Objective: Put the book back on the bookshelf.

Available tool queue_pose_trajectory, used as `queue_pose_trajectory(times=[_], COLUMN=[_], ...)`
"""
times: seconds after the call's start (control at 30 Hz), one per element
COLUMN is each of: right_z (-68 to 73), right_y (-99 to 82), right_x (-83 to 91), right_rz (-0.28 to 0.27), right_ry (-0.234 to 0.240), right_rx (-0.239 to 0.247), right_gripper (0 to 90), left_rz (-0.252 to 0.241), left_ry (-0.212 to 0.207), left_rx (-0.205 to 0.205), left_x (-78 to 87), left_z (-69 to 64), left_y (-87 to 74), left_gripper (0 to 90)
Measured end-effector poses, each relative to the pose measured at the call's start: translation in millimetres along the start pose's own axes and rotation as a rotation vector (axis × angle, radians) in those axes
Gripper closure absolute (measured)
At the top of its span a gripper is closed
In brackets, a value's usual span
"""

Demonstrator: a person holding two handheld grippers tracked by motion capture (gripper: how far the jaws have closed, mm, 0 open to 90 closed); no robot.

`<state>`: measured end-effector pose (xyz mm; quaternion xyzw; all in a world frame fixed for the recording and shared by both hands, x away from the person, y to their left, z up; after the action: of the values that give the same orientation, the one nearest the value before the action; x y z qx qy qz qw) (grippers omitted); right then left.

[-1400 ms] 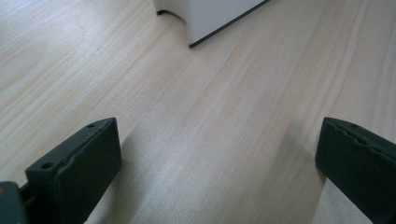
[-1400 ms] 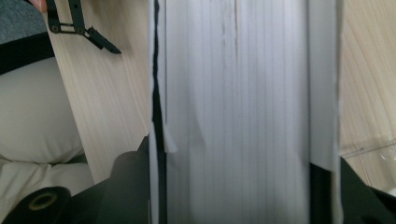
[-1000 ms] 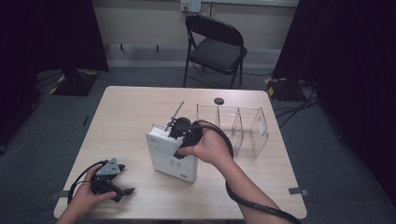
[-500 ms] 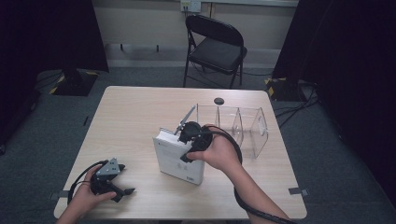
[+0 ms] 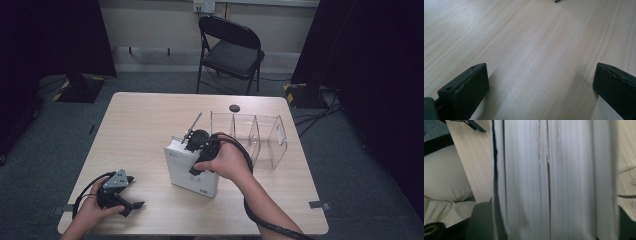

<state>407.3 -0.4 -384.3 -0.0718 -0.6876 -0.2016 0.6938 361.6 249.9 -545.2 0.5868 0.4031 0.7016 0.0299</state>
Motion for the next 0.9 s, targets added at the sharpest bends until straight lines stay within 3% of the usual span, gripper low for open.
queue_pose_trajectory(times=[0.2, 0.33, 0.37, 0.77, 0.9], right_z=[0.1, 1.9, 1.0, 1.2, 3.1], right_y=[2.3, 1.9, 2.0, 2.3, 0.6], right_x=[-2.1, -1.5, 0.9, 5.2, 6.8], right_rz=[0.025, 0.020, -0.006, -0.017, -0.013], right_ry=[0.014, -0.013, -0.031, -0.037, -0.015], right_rx=[-0.007, 0.015, 0.020, -0.006, -0.009], right_gripper=[42.4, 46.3, 49.6, 52.0, 52.1], left_rz=[0.000, 0.003, 0.000, 0.011, 0.011], left_ry=[0.000, 0.001, -0.001, 0.003, -0.001], left_rx=[0.001, 0.001, 0.002, -0.002, -0.002], left_x=[-0.1, 0.1, -0.1, 0.6, 0.7], left_z=[-0.1, -0.1, -0.2, 0.3, 0.3], left_y=[0.0, -0.1, 0.0, -0.3, -0.3], left_gripper=[0.0, 0.0, 0.0, 0.0, 0.0])
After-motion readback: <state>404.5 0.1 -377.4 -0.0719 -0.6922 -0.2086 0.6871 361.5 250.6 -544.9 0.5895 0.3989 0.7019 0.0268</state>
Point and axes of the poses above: each handheld gripper's, and its own axes: x roughly backward along the jaws, y roughly out of its top, z roughly to its left, the point moved 6 cm from there along -x, roughly forward along the jaws, and after that the axes turned 9 degrees about z, right-handed, at the moved point
